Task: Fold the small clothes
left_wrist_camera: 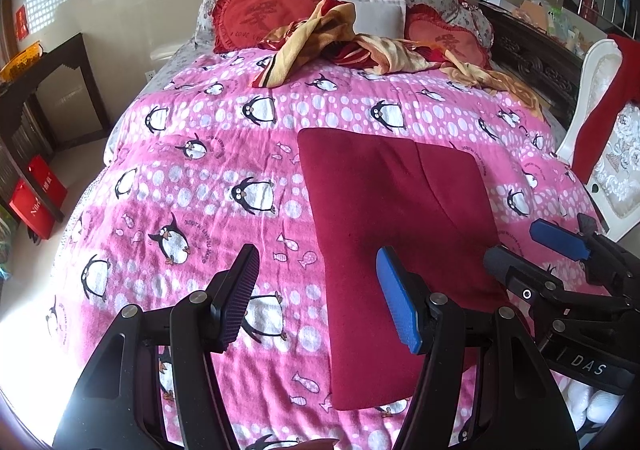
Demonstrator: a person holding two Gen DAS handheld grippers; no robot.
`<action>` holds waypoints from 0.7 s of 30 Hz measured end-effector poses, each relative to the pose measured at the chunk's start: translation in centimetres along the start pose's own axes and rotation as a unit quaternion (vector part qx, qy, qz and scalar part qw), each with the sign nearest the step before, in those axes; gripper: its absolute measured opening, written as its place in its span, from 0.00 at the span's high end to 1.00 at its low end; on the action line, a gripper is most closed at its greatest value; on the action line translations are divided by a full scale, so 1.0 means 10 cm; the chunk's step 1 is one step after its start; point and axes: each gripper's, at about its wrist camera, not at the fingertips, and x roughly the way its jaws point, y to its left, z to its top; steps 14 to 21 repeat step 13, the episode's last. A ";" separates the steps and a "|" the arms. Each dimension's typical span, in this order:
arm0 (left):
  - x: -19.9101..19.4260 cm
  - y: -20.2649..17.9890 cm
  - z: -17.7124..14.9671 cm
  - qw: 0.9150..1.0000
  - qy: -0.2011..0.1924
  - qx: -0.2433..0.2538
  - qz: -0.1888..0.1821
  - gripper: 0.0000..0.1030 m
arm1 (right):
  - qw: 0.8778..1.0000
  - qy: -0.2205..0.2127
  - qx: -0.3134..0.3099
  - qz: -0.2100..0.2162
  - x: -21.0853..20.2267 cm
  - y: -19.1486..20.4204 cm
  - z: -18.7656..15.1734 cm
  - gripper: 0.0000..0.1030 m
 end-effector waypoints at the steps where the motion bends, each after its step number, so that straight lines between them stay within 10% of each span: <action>1: 0.00 0.00 0.00 1.000 0.000 0.000 0.000 0.41 | 1.000 0.001 0.002 0.001 0.01 -0.01 0.00 0.29; 21: 0.15 0.01 0.06 1.000 0.001 0.009 0.009 0.41 | 1.000 0.011 0.012 0.004 0.16 -0.13 0.03 0.29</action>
